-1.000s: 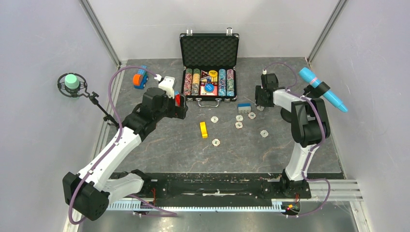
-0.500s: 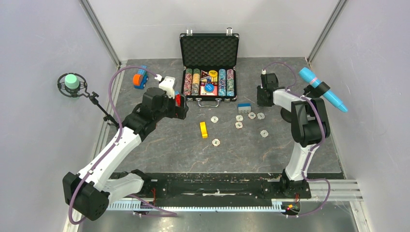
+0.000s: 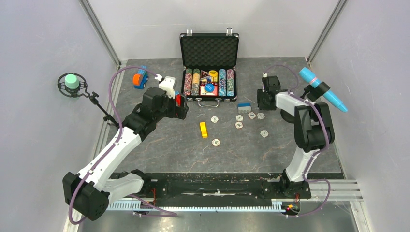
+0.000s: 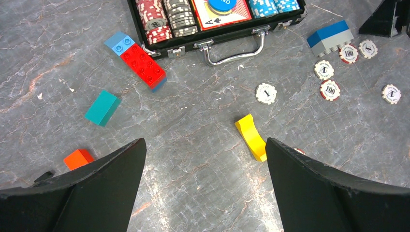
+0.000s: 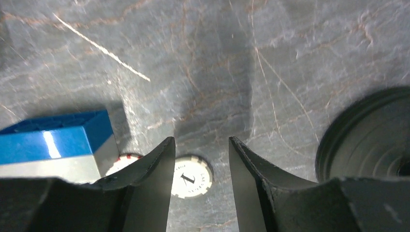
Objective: Pack up texas hold em set
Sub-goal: Pick up the poker chip from the center of the board.
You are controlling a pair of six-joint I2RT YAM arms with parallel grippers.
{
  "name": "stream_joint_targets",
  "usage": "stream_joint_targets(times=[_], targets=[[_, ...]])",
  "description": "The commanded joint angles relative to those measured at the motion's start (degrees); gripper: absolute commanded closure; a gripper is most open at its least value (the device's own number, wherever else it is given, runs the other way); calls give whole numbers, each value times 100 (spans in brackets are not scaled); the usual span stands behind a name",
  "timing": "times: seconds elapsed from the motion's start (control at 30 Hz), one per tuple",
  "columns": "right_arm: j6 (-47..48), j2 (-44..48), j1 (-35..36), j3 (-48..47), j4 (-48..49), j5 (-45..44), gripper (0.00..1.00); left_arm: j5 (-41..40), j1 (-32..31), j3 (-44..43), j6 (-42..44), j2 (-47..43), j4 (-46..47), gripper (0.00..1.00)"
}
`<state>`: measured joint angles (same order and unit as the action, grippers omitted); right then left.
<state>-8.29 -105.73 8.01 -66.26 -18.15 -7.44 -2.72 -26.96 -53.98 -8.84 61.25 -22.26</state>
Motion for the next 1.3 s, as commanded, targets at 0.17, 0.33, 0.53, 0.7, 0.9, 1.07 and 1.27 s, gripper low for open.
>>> stream_joint_targets(times=[0.17, 0.33, 0.53, 0.7, 0.9, 1.07, 1.27], targets=[[46, 260, -12, 480, 129, 311, 52, 117, 31, 10, 251, 19, 101, 0], [10, 261, -10, 500, 165, 452, 51, 121, 33, 8, 251, 10, 104, 0], [44, 376, -10, 547, 113, 596, 51, 132, 33, 10, 251, 19, 106, 0], [100, 446, -10, 736, 49, 727, 50, 133, 33, 9, 258, 18, 108, 0], [179, 533, 7, 1042, -29, 727, 49, 147, 33, 19, 269, 19, 104, 0], [237, 579, 48, 1167, -109, 639, 49, 167, 33, 19, 264, 35, 108, 0], [271, 545, 109, 1106, -184, 636, 50, 175, 33, 19, 269, 36, 108, 0]])
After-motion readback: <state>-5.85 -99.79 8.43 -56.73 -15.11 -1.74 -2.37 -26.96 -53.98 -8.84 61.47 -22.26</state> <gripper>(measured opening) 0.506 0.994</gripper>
